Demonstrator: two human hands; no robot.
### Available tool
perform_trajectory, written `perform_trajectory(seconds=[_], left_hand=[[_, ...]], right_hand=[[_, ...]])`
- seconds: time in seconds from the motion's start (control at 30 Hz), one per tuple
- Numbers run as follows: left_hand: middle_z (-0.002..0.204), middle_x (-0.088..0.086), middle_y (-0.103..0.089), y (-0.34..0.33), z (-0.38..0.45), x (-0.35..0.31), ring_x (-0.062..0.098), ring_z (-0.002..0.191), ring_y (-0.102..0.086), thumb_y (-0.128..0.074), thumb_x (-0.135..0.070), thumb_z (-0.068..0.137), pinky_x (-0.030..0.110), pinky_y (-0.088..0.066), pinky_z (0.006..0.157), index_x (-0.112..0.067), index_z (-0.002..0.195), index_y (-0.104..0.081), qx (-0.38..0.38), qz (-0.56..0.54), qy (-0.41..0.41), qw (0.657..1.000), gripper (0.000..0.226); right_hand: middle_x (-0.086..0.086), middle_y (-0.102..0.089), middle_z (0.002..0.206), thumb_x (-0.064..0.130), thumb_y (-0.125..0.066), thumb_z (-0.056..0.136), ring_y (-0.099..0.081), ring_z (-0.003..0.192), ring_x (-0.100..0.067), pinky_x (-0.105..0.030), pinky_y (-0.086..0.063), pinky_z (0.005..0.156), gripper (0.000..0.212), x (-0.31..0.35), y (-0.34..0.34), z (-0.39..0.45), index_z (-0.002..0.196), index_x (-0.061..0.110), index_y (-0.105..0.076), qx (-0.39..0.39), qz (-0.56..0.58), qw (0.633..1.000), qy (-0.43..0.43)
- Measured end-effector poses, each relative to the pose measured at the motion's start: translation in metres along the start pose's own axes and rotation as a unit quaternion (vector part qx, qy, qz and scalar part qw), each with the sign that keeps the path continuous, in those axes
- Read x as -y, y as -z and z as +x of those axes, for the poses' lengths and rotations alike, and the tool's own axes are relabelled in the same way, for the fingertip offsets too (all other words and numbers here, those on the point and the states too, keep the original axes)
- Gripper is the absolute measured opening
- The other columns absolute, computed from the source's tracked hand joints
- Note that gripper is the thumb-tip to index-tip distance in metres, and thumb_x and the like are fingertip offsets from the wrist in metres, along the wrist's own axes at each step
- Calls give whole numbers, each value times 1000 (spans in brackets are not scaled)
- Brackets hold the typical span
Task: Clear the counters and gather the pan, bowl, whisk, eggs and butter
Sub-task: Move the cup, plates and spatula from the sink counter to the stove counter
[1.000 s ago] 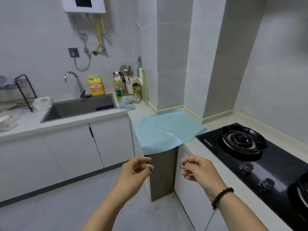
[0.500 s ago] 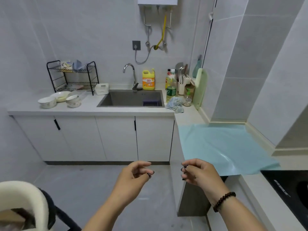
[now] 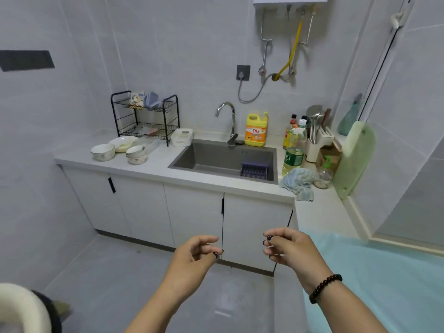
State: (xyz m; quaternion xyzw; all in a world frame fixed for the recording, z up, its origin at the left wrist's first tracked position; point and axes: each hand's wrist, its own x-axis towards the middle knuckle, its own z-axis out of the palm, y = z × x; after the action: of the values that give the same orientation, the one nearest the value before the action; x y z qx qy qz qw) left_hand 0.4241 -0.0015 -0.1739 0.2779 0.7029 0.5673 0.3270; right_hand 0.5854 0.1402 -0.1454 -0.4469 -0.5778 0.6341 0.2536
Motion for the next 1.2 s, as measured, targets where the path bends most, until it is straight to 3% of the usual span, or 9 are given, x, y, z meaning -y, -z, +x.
perform_trajectory(seconds=[0.07,0.27,0.67,0.8,1.0,1.2], left_hand=[[84,2,-76,11,18,0,20,92,-71,-60,6,86,37,-53,94,-17,101,-68,-19,-4,7,1000,29],[83,2,-76,65,76,2,15,83,-72,-57,9,87,11,-49,65,-15,101,-68,-69,-28,24,997,31],[85,0,-76,225,222,4,11,87,-71,-61,3,88,19,-50,80,-18,103,-68,-81,-42,33,995,27],[85,-2,-76,275,266,6,2,80,-70,-59,2,89,10,-49,67,-19,103,-67,-85,-43,37,995,26],[87,1,-77,332,310,11,7,84,-72,-59,3,88,18,-52,81,-16,105,-66,-102,-57,42,992,26],[86,3,-76,377,348,17,7,83,-72,-58,5,88,11,-51,67,-14,105,-66,-131,-69,60,987,26]], right_hand=[[-10,-68,78,-2,-50,91,-64,62,-17,-23,-54,59,18,7,-14,22,91,4,-68,19,-3,1000,1],[-11,-69,81,-1,-51,92,-65,67,-18,-29,-54,67,17,20,-81,87,93,4,-68,83,-28,996,-7],[-9,-69,82,1,-51,91,-65,67,-17,-25,-54,65,17,72,-279,211,92,5,-67,113,-42,993,-3],[-8,-68,82,0,-50,91,-65,68,-17,-27,-53,69,17,90,-346,242,93,5,-67,129,-35,991,6],[-8,-68,80,-1,-51,90,-65,67,-17,-28,-53,68,17,107,-409,281,90,5,-67,141,-51,989,9],[-10,-68,82,-1,-51,90,-65,65,-17,-29,-53,69,17,113,-462,330,90,5,-67,167,-70,984,1]])
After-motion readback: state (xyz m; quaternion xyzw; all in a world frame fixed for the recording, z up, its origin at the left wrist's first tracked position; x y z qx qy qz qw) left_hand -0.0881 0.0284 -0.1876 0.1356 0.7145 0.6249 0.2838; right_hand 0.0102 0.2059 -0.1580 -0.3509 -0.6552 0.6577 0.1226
